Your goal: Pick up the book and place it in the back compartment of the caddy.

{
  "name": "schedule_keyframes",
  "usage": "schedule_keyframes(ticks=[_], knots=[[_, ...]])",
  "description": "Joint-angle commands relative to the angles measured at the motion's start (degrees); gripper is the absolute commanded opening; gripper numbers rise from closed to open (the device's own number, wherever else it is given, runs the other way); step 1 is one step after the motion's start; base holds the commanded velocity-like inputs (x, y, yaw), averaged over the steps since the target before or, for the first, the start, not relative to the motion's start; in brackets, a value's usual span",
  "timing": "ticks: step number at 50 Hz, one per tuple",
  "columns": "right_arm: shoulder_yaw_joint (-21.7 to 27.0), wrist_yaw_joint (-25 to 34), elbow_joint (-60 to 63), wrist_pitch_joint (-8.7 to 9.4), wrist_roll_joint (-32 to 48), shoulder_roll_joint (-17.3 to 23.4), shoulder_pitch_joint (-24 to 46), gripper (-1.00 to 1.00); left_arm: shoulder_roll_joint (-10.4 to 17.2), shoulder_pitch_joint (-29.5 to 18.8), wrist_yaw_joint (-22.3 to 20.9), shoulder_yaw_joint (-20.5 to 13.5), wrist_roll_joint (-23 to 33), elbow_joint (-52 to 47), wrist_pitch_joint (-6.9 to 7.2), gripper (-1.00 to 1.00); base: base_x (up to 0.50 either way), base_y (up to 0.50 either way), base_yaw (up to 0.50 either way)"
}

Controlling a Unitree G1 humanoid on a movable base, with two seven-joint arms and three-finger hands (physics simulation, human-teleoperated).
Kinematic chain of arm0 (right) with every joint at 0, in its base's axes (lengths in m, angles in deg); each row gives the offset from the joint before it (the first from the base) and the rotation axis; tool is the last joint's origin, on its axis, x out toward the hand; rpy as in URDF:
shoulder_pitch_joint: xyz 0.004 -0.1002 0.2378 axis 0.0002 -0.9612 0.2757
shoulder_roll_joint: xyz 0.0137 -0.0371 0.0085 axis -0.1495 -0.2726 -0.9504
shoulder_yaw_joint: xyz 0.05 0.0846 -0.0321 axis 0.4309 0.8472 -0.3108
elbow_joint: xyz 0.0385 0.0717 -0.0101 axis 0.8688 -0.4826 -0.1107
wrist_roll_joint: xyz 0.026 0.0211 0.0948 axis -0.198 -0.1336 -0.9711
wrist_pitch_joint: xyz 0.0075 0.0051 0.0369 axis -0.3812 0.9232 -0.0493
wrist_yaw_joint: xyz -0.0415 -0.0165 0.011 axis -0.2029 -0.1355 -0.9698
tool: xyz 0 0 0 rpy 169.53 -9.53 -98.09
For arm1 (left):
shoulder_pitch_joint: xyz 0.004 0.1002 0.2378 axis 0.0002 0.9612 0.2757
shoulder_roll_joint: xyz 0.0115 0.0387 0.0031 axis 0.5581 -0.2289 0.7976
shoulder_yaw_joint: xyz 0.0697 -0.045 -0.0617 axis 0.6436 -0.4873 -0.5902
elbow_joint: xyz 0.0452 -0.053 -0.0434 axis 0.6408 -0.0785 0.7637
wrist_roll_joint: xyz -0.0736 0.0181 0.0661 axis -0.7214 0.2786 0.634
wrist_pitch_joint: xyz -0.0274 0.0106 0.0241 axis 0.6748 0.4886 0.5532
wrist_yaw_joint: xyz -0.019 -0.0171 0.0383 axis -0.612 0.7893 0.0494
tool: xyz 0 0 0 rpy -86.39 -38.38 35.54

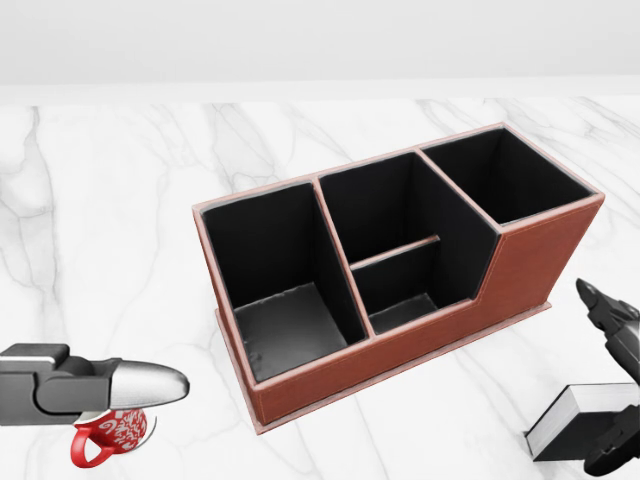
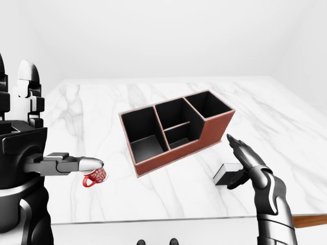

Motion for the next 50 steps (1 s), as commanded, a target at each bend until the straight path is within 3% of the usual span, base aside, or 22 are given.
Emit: schedule_keyframes(ticks=[1, 50], knots=[[-0.4, -1.4, -2.2, 0.00, 0.9, 0.6, 0.7, 1.00, 0.0, 0.0, 0.0, 0.0, 0.1, -0.1, 0.00, 1.00, 0.00, 0.00, 0.00], [-3.0, -7.4, -9.1, 0.00, 4.4, 2.1, 2.6, 1.00, 0.0, 0.1, -0.1, 0.0, 0.1, 0.0, 0.00, 1.00, 0.00, 0.00, 0.00]])
